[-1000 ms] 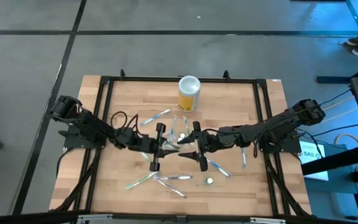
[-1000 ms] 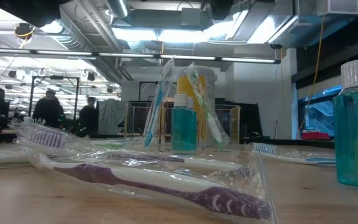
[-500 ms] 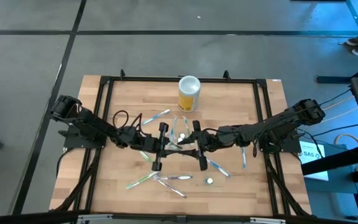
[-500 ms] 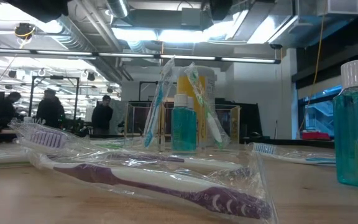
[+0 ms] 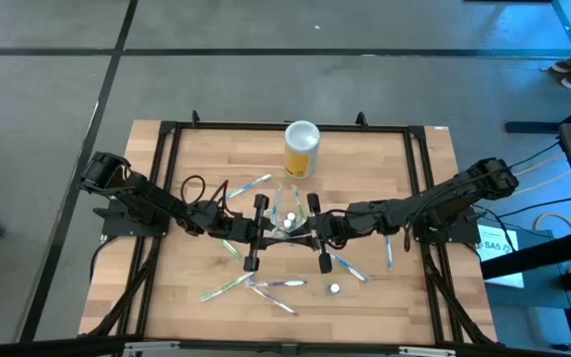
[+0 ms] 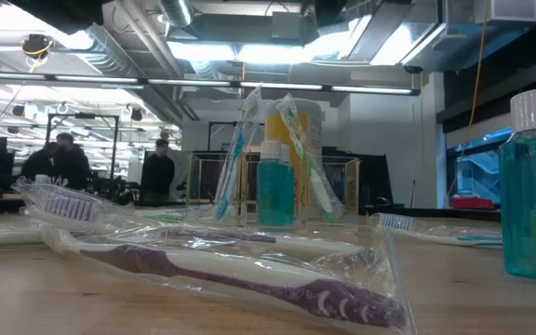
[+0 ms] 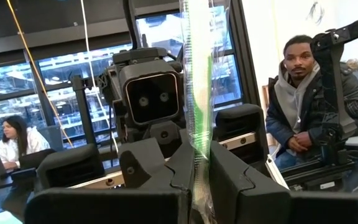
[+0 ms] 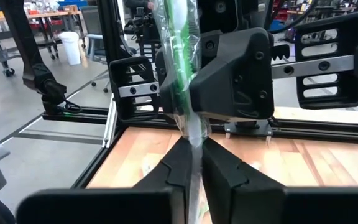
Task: Pick & Place toothbrushing station
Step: Put the green toothbrush into the transparent organizer
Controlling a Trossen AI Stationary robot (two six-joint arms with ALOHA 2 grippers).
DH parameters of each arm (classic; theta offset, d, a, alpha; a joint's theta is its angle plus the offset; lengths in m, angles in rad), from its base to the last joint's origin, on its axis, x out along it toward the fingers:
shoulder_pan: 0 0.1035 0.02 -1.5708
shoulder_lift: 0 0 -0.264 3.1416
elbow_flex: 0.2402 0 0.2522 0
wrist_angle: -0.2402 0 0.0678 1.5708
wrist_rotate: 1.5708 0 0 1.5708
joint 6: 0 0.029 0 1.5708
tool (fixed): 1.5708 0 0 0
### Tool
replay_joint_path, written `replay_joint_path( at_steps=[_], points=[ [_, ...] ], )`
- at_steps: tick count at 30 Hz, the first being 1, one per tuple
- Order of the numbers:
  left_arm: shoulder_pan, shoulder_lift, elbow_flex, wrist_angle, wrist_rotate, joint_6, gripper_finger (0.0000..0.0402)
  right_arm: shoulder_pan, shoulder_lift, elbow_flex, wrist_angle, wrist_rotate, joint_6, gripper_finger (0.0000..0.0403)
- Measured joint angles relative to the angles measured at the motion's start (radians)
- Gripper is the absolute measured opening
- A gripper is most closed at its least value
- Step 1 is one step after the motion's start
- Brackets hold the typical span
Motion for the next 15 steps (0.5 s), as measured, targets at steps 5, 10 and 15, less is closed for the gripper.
replay_joint_path(
  at_steps=[5, 10, 15],
  points=[
    [-0.001, 0.000, 0.001, -0.007, -0.004, -0.018, 0.0029, 0.007, 0.000, 0.000, -0.001, 0.009, -0.013, 0.0015],
    [-0.001, 0.000, 0.001, -0.011, 0.000, -0.023, 0.0042, 0.012, 0.001, 0.000, 0.000, 0.033, -0.024, 0.0015],
    [-0.002, -0.001, 0.001, -0.012, -0.022, -0.093, 0.0046, 0.012, 0.001, 0.000, 0.000, 0.035, -0.026, 0.0015]
  ],
)
